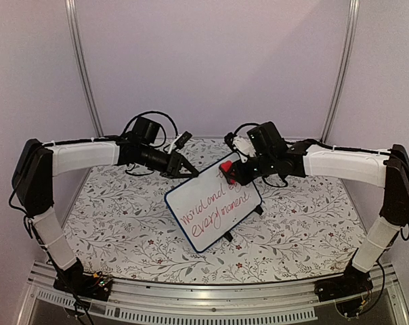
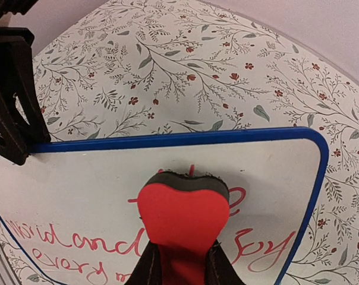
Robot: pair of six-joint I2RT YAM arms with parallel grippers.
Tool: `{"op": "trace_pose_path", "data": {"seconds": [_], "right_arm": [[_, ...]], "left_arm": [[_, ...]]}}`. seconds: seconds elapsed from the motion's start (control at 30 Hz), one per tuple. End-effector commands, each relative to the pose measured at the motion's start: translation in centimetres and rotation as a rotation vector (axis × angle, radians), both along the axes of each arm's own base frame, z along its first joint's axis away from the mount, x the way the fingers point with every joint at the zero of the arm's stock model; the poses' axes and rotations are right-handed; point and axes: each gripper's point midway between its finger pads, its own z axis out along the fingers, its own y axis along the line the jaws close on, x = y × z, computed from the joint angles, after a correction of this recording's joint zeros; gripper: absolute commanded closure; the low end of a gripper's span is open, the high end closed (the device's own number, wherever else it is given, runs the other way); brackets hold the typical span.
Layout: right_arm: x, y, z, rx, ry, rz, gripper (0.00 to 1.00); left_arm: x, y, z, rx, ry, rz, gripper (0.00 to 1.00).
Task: Erase the whiteboard
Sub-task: Erase the whiteboard at the center of the board.
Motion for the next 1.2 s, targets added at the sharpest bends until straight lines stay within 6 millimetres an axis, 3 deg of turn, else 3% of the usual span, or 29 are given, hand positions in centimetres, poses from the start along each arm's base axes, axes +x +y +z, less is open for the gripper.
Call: {"op": "trace_pose_path", "data": {"seconds": [0.0,0.3,0.67,1.17], "right_arm": [[0.4,2.1,0.8,0.014,-0.029,0.017,0.87],[0.4,3.3,0.8,0.022,-0.045,0.031,0.88],[-0.7,6.1,-0.8,-0.028,-0.035,0.093,0.88],[-3.2,7.5,-1.8,-0.049,-0.018,0.151,0.88]], "left_arm": [[-0.5,-0.3,0.8,-0.032,-0.025,-0.018,0.83],[-0.5,-0.3,0.4,-0.029,-0.016,-0.017,0.93],[-0.6,-0.3,0.6,-0.034,-0.024,-0.017,0.93],[-0.6,-0.3,0.5,-0.033,-0.023,-0.017,0.97]]}}
